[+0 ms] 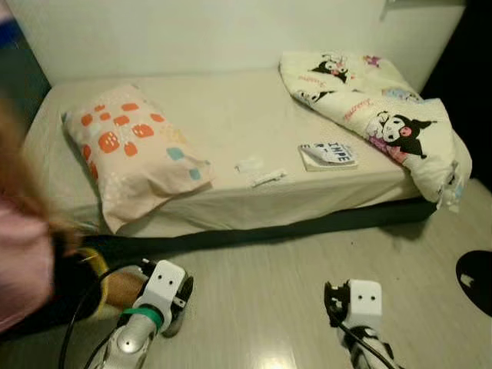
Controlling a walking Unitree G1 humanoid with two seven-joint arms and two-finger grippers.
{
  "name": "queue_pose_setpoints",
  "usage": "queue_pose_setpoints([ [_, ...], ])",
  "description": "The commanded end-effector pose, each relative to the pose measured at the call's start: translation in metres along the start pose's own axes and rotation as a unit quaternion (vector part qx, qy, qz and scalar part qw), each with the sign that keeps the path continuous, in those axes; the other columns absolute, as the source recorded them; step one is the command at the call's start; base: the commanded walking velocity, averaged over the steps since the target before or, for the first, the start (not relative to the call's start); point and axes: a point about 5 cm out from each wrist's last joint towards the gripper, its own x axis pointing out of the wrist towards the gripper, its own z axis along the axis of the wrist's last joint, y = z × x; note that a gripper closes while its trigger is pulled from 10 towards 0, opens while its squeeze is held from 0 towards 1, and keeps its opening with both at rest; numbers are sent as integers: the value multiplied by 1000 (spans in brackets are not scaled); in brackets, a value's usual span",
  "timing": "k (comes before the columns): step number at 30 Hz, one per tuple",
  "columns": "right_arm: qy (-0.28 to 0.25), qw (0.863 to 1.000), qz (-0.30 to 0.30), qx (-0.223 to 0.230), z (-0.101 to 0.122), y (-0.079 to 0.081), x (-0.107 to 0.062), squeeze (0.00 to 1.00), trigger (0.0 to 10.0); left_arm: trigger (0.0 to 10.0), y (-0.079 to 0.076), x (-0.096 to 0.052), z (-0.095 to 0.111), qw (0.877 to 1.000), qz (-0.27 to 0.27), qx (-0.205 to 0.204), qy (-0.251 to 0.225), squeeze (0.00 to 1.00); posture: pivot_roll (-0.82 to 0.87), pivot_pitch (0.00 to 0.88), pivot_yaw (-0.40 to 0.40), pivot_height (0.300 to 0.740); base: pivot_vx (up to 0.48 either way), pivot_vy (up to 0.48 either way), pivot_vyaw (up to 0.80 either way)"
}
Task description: Clean up the room
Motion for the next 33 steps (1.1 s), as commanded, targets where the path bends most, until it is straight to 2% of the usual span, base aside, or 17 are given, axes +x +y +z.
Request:
queue_pose_setpoints([
  [1, 2, 1000, 1, 5, -2, 0, -2, 0, 10000, 10000, 0, -2, 0, 1000, 4, 2, -2, 0, -41, 25, 59, 740, 0, 0, 0],
  [5, -23, 1000, 18, 5, 9, 8, 0, 0, 10000, 10000, 5, 1, 10, 999, 24, -22, -12, 0, -40, 25, 59, 740, 0, 0, 0],
  [7, -57, 998, 35, 13, 22, 19, 3, 0, 10000, 10000, 11, 4, 23, 998, 42, -31, -39, 0, -38, 25, 59, 740, 0, 0, 0],
  [8, -57, 998, 35, 13, 22, 19, 3, 0, 10000, 10000, 11, 4, 23, 998, 42, -31, -39, 0, -38, 25, 59, 740, 0, 0, 0],
  [12, -112, 990, 61, 62, 45, 35, 7, 0, 10000, 10000, 17, 6, 38, 994, 64, -28, -80, 0, -31, 25, 59, 740, 0, 0, 0],
  [17, -111, 991, 59, 55, 46, 34, 10, 0, 10000, 10000, 17, 7, 39, 994, 68, -25, -85, 0, -25, 26, 57, 740, 0, 0, 173],
  [18, -106, 993, 48, 37, 44, 32, 12, 0, 10000, 10000, 17, 7, 40, 993, 69, -23, -89, 0, -25, 26, 57, 740, 0, 0, 800],
  [21, -108, 992, 38, 48, 46, 29, 13, 0, 10000, 10000, 17, 8, 41, 993, 73, -21, -92, 0, -25, 26, 57, 740, 431, 0, 800],
  [25, -115, 989, 25, 86, 51, 27, 15, 0, 10000, 10000, 20, 10, 44, 992, 84, -17, -93, 0, -20, 26, 55, 740, 469, 0, 0],
  [33, -117, 988, 29, 92, 51, 28, 15, 0, 10000, 10000, 20, 11, 44, 992, 80, -10, -94, 0, -22, 22, 59, 740, 469, 0, 0],
])
